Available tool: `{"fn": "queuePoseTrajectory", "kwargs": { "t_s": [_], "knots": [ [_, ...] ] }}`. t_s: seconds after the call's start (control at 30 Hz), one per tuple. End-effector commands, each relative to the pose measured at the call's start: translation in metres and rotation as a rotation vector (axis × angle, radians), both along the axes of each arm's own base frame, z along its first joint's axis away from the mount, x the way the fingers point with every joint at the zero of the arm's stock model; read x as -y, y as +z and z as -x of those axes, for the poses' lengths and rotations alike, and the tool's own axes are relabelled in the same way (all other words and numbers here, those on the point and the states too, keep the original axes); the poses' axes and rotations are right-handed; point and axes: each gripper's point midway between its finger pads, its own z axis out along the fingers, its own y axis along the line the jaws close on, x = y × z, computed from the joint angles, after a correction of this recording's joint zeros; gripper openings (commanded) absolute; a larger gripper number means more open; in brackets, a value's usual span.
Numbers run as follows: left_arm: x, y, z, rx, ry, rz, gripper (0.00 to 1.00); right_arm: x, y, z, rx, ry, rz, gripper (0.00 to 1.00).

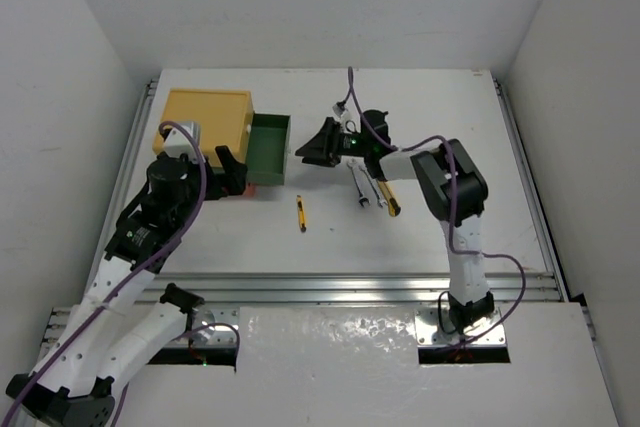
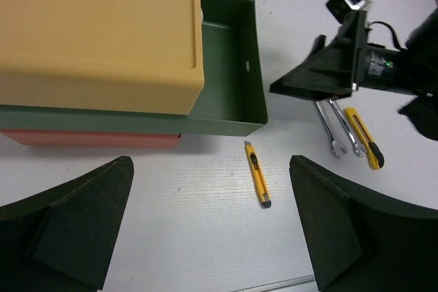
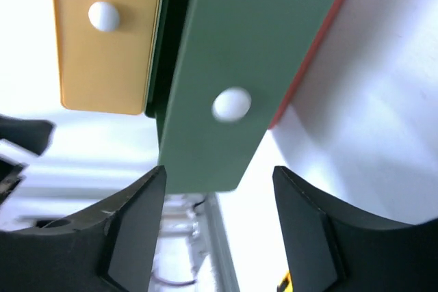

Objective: Sort the tools into containers

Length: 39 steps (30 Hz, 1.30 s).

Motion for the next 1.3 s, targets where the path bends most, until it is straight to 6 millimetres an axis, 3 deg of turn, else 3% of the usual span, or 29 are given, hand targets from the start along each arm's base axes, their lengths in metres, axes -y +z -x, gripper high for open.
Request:
{"fn": "queuePoseTrajectory", "kwargs": {
  "t_s": [0.0,0.07,0.1,0.13,0.2,0.23,0.27,0.37,0.4,0.5,0.77,1.0,1.03,1.13,1.2,1.27],
  "knots": [
    [-0.005,0.020,-0.004,0.082,0.023,0.020,0.96,0.018,0.040,0.004,0.175,-0.123,0.165,0.65],
    [-0.007,0.023,-0.003,0.091,0.031,0.023,0.96,0.023,0.022,0.017,0.205,-0.175,0.345,0.63],
    [-0.008,0.022,-0.004,0.089,0.037,0.021,0.96,0.046,0.003,0.017,0.163,-0.297,0.563,0.64],
    [-0.009,0.022,-0.004,0.089,0.039,0.021,0.96,0.030,0.000,0.033,0.227,-0.275,0.663,0.65],
    [-0.012,0.020,-0.006,0.076,0.053,0.017,0.96,0.048,-0.025,0.050,0.197,-0.332,0.901,0.67],
    [-0.012,0.018,-0.006,0.070,0.054,0.015,0.96,0.040,-0.033,0.067,0.208,-0.313,0.953,0.67],
    [-0.014,0.020,-0.006,0.075,0.060,0.015,0.96,0.043,-0.040,0.075,0.210,-0.320,1.008,0.66],
    [-0.016,0.022,-0.004,0.085,0.070,0.019,0.96,0.038,-0.051,0.092,0.256,-0.319,1.123,0.61],
    [-0.017,0.023,-0.004,0.090,0.073,0.020,0.96,0.037,-0.063,0.097,0.276,-0.317,1.190,0.60],
    [-0.016,0.026,-0.002,0.101,0.069,0.026,0.96,0.026,-0.065,0.100,0.300,-0.306,1.228,0.58],
    [-0.013,0.024,-0.002,0.098,0.048,0.028,0.96,0.018,-0.103,0.112,0.252,-0.228,1.242,0.48],
    [-0.011,0.023,-0.002,0.093,0.038,0.028,0.96,0.014,-0.120,0.115,0.227,-0.175,1.227,0.32],
    [-0.011,0.023,-0.002,0.094,0.037,0.029,0.96,0.017,-0.123,0.117,0.225,-0.169,1.238,0.25],
    [-0.010,0.024,-0.001,0.096,0.034,0.030,0.96,0.025,-0.115,0.124,0.232,-0.182,1.217,0.10],
    [-0.011,0.025,-0.001,0.100,0.035,0.031,0.96,0.028,-0.101,0.125,0.245,-0.211,1.184,0.10],
    [-0.011,0.025,-0.001,0.099,0.035,0.031,0.96,0.031,-0.075,0.129,0.275,-0.245,1.107,0.09]
  ]
}}
